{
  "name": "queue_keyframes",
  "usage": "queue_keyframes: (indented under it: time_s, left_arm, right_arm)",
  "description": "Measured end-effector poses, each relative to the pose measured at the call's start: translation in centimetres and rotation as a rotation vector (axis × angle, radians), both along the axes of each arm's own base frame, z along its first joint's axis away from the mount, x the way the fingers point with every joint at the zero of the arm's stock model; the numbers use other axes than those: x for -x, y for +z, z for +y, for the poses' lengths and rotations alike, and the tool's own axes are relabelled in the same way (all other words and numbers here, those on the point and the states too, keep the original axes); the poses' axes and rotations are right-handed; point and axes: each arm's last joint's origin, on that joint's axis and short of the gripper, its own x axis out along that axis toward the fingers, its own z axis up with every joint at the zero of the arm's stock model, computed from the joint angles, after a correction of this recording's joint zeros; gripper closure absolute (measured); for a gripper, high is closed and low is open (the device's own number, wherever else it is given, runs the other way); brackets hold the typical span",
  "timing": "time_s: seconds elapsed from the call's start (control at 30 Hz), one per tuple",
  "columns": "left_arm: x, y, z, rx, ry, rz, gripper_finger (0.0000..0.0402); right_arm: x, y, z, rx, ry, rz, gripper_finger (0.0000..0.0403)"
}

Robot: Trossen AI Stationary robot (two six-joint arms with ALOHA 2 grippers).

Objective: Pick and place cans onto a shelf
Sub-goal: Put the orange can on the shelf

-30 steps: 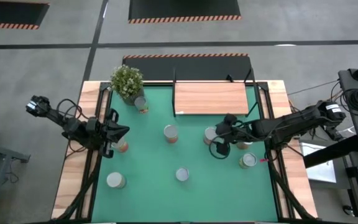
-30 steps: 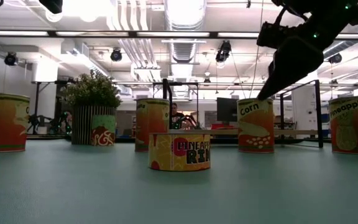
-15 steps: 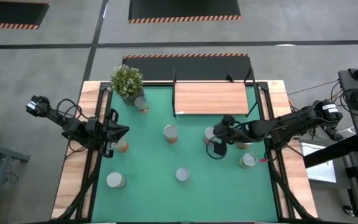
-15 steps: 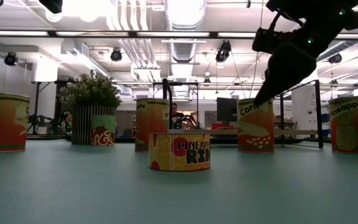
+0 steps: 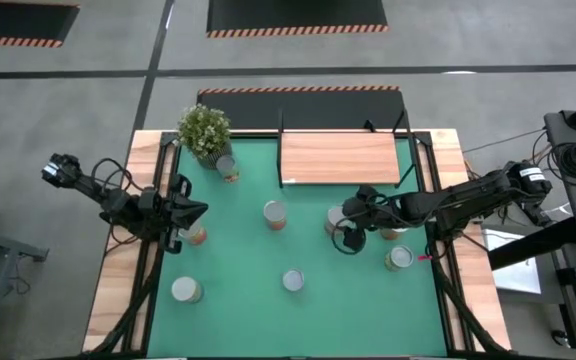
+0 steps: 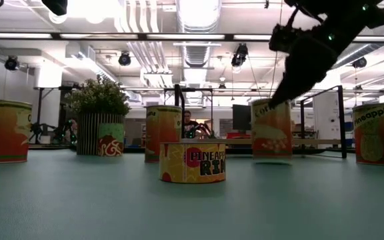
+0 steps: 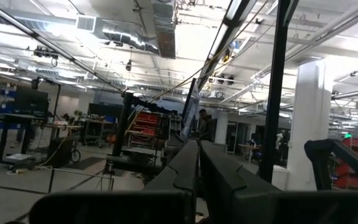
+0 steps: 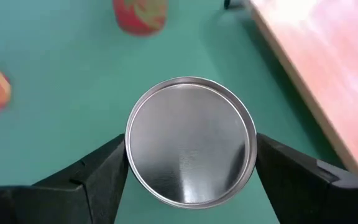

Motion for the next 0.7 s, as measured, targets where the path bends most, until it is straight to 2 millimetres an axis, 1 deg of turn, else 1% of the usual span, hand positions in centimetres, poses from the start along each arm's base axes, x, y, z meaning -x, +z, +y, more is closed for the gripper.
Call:
queue_keyframes:
  time_s: [0.17,0.33,0.53,0.7]
  left_arm:
    - [0.0,0.0,0.0,-0.002,-0.006,-0.001,0.0402]
    - [0.1,0.2,0.1,-0.030,0.019,-0.023,0.0402]
    - [0.5,0.8,0.3,-0.094,0.095,-0.066,0.0402]
    - [0.8,0.9,0.6,-0.101,0.127,-0.068,0.0402]
  right_arm:
    - [-0.5,2.1,0.0,0.017,0.015,-0.015,0.0098]
    - [-1.5,5.2,-0.8,0.042,0.010,-0.036,0.0097]
    - [-3.8,8.3,-2.9,0.044,0.027,-0.081,0.0096]
    - [-6.5,9.7,-5.5,0.104,0.026,-0.063,0.0095]
